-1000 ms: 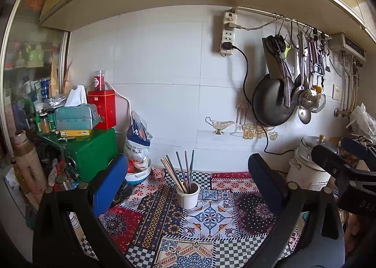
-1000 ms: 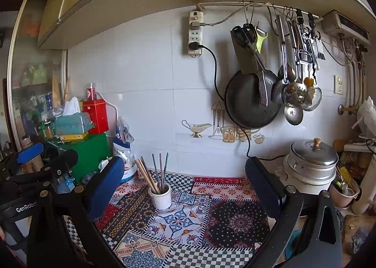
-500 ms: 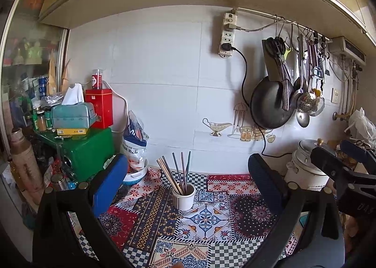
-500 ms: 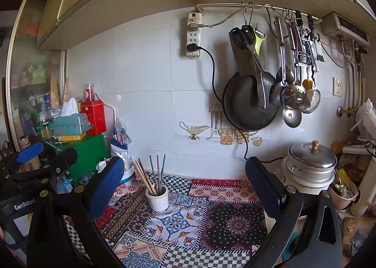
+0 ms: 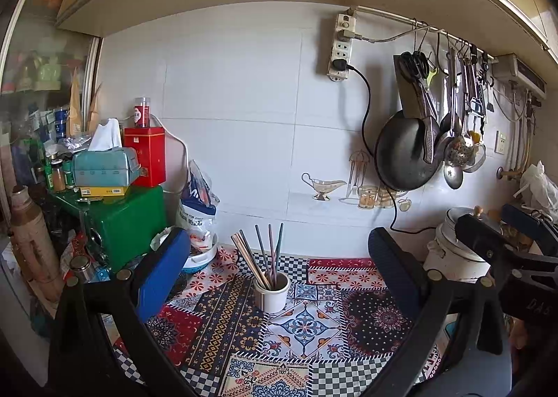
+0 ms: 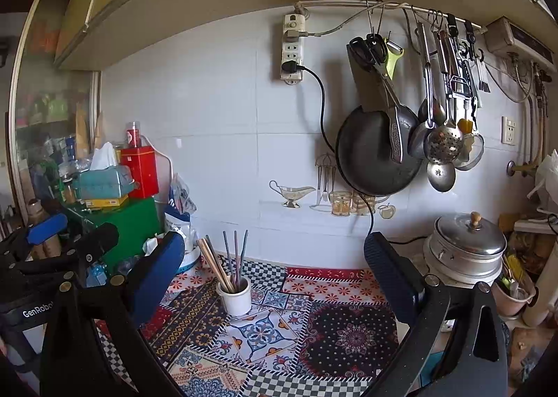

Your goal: Organize utensils

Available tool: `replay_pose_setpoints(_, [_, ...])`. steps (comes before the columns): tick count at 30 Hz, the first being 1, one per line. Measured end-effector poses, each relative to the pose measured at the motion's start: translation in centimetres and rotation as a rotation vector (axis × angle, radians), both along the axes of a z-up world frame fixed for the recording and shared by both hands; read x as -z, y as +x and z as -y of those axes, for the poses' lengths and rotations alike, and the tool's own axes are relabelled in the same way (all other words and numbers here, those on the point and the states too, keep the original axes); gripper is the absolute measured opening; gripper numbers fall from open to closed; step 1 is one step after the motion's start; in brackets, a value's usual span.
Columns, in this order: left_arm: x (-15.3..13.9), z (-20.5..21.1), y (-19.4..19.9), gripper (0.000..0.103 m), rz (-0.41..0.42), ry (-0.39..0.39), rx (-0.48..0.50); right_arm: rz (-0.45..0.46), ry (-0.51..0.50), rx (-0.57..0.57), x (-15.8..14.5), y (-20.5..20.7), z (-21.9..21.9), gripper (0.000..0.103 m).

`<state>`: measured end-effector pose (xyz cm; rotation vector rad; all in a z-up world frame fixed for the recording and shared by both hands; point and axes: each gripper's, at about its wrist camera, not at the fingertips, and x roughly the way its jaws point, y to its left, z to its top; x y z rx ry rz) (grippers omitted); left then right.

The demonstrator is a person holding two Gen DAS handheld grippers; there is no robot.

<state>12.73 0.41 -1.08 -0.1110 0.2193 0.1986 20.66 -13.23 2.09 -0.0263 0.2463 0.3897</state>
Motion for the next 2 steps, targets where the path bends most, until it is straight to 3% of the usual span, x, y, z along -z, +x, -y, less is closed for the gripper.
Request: replay_pose_setpoints(2, [0.16,-0.33,0.49,0.102,-0.008,-0.004,-0.003,-0.005,-0.002,-0.005,0.09,0.44,-0.23,0.102])
